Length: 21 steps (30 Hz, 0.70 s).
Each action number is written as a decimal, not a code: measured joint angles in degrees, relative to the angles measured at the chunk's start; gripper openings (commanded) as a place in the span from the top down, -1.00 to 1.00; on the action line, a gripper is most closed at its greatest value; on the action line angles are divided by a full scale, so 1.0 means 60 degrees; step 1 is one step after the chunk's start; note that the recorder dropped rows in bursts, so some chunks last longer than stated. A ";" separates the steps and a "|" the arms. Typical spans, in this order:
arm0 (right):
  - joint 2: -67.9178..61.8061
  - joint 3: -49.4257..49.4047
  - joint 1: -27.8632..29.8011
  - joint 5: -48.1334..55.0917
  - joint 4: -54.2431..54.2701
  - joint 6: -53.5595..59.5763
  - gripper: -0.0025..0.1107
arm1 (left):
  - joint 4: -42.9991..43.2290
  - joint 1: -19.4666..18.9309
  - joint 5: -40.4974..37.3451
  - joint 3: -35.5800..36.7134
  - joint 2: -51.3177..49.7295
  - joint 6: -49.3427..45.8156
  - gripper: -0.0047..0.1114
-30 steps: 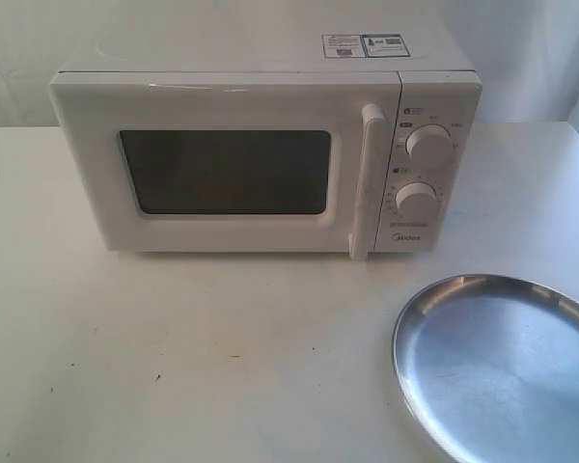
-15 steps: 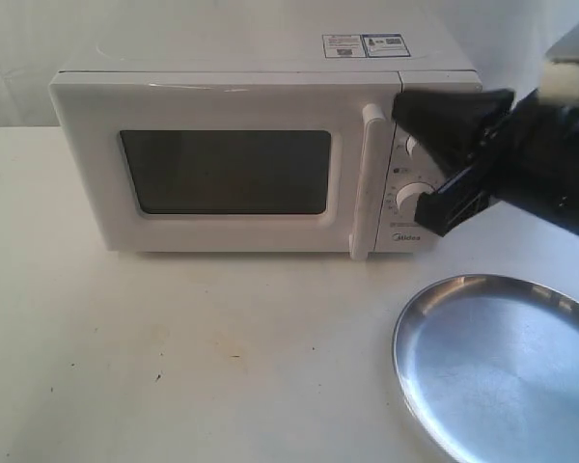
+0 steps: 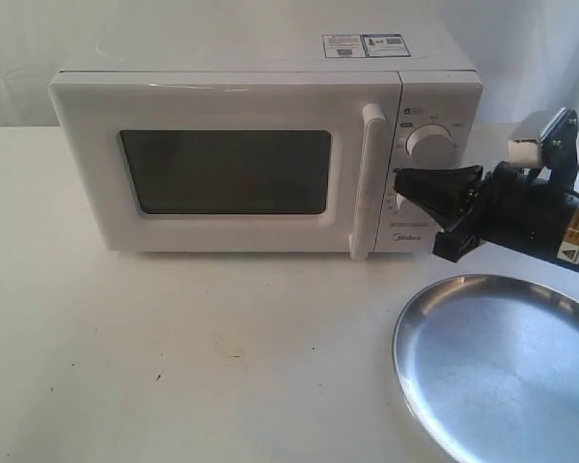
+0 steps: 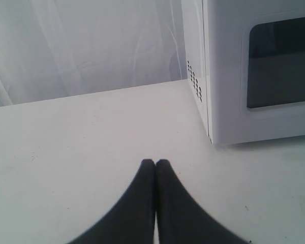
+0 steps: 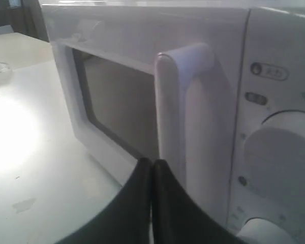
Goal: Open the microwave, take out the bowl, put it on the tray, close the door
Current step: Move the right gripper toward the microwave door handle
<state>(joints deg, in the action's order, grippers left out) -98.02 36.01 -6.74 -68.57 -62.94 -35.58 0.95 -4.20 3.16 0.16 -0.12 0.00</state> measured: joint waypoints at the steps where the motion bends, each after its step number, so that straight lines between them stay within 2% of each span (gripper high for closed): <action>1: -0.0099 0.0059 0.0000 -0.0021 0.0205 0.0091 0.73 | 0.0000 0.0000 0.0000 0.0000 0.0000 0.0000 0.92; 2: -0.0172 0.0143 0.0016 -0.0021 0.0351 0.0181 0.44 | 0.0000 0.0000 0.0000 0.0000 0.0000 0.0000 0.92; 3: -0.0305 0.0299 0.0016 -0.0021 0.0599 0.0315 0.30 | 0.0000 0.0000 0.0000 0.0000 0.0000 0.0000 0.92; 4: -0.0376 0.0364 0.0016 -0.0021 0.0642 0.0341 0.03 | 0.0000 0.0000 0.0000 0.0000 0.0000 0.0000 0.92; 5: -0.0435 0.0482 0.0016 -0.0039 0.0642 0.0390 -0.01 | 0.0000 0.0000 0.0000 0.0000 0.0000 0.0000 0.92; 8: -0.0473 0.0638 -0.0176 -0.0012 0.0565 0.0580 0.12 | 0.0000 0.0000 0.0000 0.0000 0.0000 0.0000 0.92; 12: -0.0528 0.1305 -0.0937 0.1458 0.0463 0.0641 0.12 | 0.0000 0.0000 0.0000 0.0000 0.0000 0.0000 0.92; 14: -0.0550 0.1402 -0.1050 0.1648 0.0402 0.0640 0.27 | 0.0000 0.0000 0.0000 0.0000 0.0000 0.0000 0.92; 15: -0.0565 0.1406 -0.1064 0.1670 0.0402 0.0640 0.40 | 0.0000 0.0000 0.0000 0.0000 0.0000 0.0000 0.92; 17: -0.0565 0.1406 -0.1109 0.1736 0.0402 0.0640 0.49 | 0.0000 0.0000 0.0000 0.0000 0.0000 0.0000 0.92; 21: -0.0647 0.1513 -0.1230 0.1777 0.0378 0.0640 0.49 | 0.0000 0.0000 0.0000 0.0000 0.0000 0.0000 0.92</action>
<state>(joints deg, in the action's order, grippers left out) -101.90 45.09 -14.12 -57.91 -60.67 -31.74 0.95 -4.20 3.16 0.16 -0.12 0.00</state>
